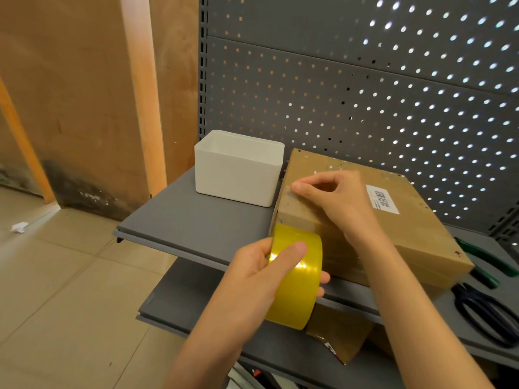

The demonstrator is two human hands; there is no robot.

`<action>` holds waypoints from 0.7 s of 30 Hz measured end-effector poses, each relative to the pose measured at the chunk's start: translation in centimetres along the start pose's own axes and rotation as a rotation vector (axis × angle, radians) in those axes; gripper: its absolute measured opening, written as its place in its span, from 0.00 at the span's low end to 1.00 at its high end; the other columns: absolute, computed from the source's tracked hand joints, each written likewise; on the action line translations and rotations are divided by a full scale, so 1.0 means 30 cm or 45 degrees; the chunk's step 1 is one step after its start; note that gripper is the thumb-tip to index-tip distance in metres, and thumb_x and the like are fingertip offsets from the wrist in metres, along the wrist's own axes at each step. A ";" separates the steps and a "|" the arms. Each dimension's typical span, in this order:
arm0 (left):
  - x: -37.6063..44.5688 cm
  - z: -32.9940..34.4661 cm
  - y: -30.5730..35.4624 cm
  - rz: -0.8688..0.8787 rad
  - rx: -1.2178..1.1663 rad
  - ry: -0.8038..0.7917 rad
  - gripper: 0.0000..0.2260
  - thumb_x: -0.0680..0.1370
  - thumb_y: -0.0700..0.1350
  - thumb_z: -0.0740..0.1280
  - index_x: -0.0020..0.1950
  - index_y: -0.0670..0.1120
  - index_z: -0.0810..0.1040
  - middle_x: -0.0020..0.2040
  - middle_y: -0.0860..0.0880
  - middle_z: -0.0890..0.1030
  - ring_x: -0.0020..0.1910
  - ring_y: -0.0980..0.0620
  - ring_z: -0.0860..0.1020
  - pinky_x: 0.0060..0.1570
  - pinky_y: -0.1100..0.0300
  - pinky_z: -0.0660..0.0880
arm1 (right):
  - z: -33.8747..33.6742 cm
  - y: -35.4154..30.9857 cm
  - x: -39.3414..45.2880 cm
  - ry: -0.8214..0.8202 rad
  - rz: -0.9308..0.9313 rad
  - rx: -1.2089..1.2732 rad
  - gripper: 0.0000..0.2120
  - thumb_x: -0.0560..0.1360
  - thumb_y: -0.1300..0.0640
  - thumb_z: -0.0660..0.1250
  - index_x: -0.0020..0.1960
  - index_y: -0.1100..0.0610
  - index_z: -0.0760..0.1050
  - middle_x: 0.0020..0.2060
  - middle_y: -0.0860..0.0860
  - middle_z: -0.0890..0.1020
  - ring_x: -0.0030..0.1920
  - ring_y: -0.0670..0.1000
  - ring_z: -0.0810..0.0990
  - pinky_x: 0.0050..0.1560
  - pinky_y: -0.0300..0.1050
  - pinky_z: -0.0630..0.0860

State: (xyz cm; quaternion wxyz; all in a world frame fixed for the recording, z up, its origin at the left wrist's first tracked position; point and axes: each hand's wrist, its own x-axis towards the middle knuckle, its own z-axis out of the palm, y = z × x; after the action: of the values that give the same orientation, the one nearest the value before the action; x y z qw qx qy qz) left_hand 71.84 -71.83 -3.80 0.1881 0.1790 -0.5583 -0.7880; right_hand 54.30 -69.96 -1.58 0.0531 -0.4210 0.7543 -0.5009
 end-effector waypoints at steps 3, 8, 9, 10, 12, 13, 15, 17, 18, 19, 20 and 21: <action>0.004 -0.003 -0.002 -0.007 -0.007 0.000 0.12 0.72 0.51 0.63 0.50 0.47 0.77 0.41 0.45 0.85 0.36 0.52 0.83 0.38 0.61 0.80 | 0.002 0.001 0.001 0.001 -0.001 -0.062 0.03 0.70 0.53 0.73 0.43 0.52 0.83 0.39 0.45 0.83 0.44 0.44 0.80 0.43 0.37 0.72; 0.010 -0.003 -0.015 0.000 -0.004 0.017 0.09 0.74 0.49 0.62 0.50 0.48 0.77 0.40 0.45 0.85 0.37 0.51 0.84 0.37 0.62 0.79 | 0.007 0.007 0.004 -0.021 -0.028 -0.256 0.18 0.71 0.52 0.71 0.61 0.49 0.75 0.52 0.43 0.73 0.49 0.43 0.72 0.40 0.30 0.67; 0.010 -0.004 -0.016 0.004 -0.004 0.021 0.09 0.74 0.49 0.62 0.50 0.48 0.77 0.40 0.45 0.85 0.37 0.51 0.84 0.37 0.62 0.80 | 0.007 0.006 0.009 -0.026 -0.024 -0.260 0.20 0.71 0.52 0.71 0.63 0.47 0.73 0.53 0.43 0.73 0.50 0.44 0.72 0.41 0.29 0.66; 0.011 -0.005 -0.017 0.009 -0.004 0.025 0.09 0.74 0.50 0.63 0.50 0.48 0.77 0.40 0.45 0.85 0.36 0.51 0.84 0.37 0.61 0.80 | 0.009 0.006 0.016 -0.020 -0.029 -0.252 0.20 0.71 0.53 0.72 0.62 0.46 0.74 0.53 0.44 0.75 0.50 0.45 0.72 0.42 0.32 0.68; 0.013 -0.005 -0.018 0.027 0.001 0.043 0.11 0.72 0.51 0.63 0.50 0.47 0.78 0.39 0.45 0.85 0.35 0.52 0.84 0.36 0.61 0.80 | 0.020 0.011 0.026 0.015 -0.060 -0.244 0.13 0.71 0.54 0.72 0.54 0.46 0.78 0.48 0.44 0.79 0.45 0.42 0.75 0.42 0.37 0.72; 0.015 -0.005 -0.019 0.037 0.009 0.054 0.12 0.72 0.51 0.63 0.50 0.47 0.78 0.39 0.46 0.85 0.35 0.52 0.83 0.35 0.62 0.80 | 0.029 0.016 0.025 0.032 -0.071 -0.253 0.09 0.71 0.54 0.72 0.50 0.46 0.79 0.46 0.44 0.80 0.43 0.40 0.75 0.41 0.37 0.71; 0.017 -0.001 -0.021 0.052 0.020 0.078 0.11 0.73 0.51 0.63 0.51 0.48 0.77 0.39 0.46 0.85 0.34 0.53 0.83 0.34 0.62 0.80 | 0.046 0.026 0.019 0.124 -0.114 -0.296 0.04 0.73 0.55 0.70 0.47 0.48 0.80 0.43 0.43 0.80 0.41 0.39 0.75 0.40 0.35 0.70; 0.019 0.005 -0.023 0.066 0.019 0.097 0.12 0.71 0.52 0.63 0.51 0.48 0.77 0.38 0.46 0.85 0.33 0.52 0.83 0.32 0.63 0.79 | 0.045 0.024 0.011 0.318 -0.203 -0.246 0.05 0.75 0.57 0.67 0.48 0.51 0.81 0.42 0.43 0.80 0.42 0.40 0.77 0.43 0.33 0.72; 0.019 0.008 -0.024 0.072 0.020 0.104 0.13 0.70 0.52 0.63 0.51 0.48 0.77 0.38 0.46 0.85 0.32 0.52 0.83 0.31 0.63 0.79 | 0.037 0.015 0.003 0.378 -0.247 -0.150 0.06 0.76 0.58 0.66 0.48 0.52 0.81 0.41 0.43 0.81 0.43 0.41 0.78 0.45 0.31 0.72; 0.018 0.011 -0.023 0.077 0.019 0.113 0.14 0.69 0.52 0.63 0.51 0.48 0.77 0.38 0.46 0.85 0.32 0.52 0.83 0.31 0.63 0.78 | 0.027 0.004 -0.010 0.359 -0.284 -0.043 0.06 0.76 0.58 0.66 0.49 0.53 0.81 0.41 0.43 0.82 0.44 0.41 0.79 0.46 0.30 0.73; 0.019 0.014 -0.022 0.081 0.017 0.118 0.14 0.69 0.52 0.63 0.50 0.48 0.77 0.38 0.46 0.85 0.31 0.52 0.83 0.30 0.63 0.78 | 0.018 -0.007 -0.027 0.269 -0.316 0.018 0.07 0.77 0.57 0.65 0.50 0.53 0.81 0.42 0.44 0.83 0.45 0.42 0.80 0.48 0.32 0.74; 0.019 0.015 -0.021 0.085 0.015 0.120 0.14 0.69 0.52 0.63 0.50 0.48 0.77 0.38 0.46 0.85 0.30 0.51 0.83 0.30 0.63 0.78 | 0.010 -0.016 -0.048 0.128 -0.335 0.006 0.08 0.77 0.55 0.64 0.50 0.54 0.82 0.43 0.45 0.83 0.47 0.43 0.80 0.49 0.35 0.75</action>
State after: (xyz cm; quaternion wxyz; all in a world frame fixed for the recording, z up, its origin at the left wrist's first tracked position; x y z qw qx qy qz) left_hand 71.07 -71.57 -4.29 0.2393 0.1981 -0.5590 -0.7687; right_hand 55.66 -69.26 -1.84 -0.0497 -0.4905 0.6931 -0.5259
